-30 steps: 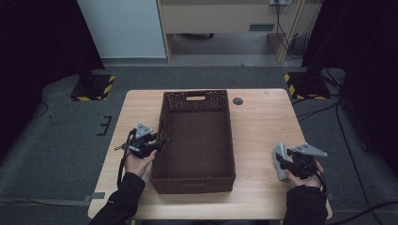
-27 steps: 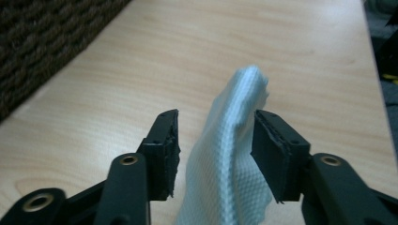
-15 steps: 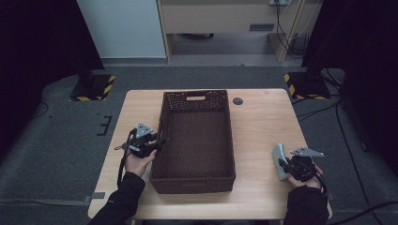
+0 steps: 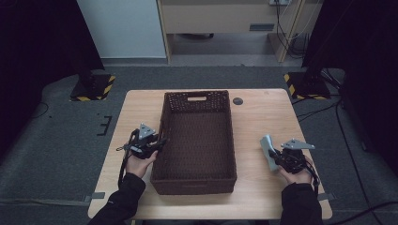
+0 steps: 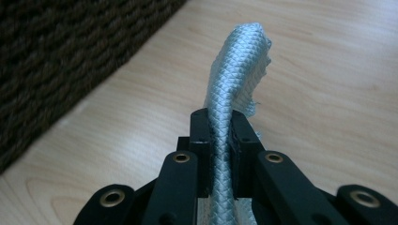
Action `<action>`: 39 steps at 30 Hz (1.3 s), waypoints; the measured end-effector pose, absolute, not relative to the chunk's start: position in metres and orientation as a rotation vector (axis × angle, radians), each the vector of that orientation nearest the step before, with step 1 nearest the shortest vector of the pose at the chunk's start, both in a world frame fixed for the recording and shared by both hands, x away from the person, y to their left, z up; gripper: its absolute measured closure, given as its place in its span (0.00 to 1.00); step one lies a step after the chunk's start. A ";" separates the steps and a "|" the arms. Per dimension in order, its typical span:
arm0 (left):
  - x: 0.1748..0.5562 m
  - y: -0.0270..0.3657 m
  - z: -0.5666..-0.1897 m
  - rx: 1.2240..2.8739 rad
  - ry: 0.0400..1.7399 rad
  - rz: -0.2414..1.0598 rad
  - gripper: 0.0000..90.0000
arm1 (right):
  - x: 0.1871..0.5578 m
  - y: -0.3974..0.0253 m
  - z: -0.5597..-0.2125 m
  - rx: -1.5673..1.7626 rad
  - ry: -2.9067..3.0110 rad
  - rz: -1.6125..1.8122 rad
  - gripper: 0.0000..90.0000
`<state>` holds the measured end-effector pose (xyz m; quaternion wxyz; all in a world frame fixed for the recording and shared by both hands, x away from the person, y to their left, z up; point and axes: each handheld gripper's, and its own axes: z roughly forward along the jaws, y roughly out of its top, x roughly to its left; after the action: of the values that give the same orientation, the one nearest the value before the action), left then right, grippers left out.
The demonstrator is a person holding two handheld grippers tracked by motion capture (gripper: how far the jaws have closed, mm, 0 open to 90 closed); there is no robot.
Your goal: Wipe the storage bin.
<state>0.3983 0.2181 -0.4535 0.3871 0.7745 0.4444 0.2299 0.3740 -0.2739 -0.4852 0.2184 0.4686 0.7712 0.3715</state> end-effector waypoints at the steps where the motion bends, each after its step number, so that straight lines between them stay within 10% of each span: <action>1: 0.398 0.217 -0.454 1.970 1.129 0.581 0.71 | 0.376 -0.273 -0.484 1.294 2.128 1.040 0.92; 39: 0.386 0.195 -0.454 1.997 1.084 0.575 0.69 | 0.467 -0.222 -0.463 1.220 2.019 1.227 0.92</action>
<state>0.3858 0.1946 -0.4543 0.3883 0.7852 0.4262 0.2260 0.4673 -0.2223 -0.4626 0.2388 0.4454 0.7374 0.4481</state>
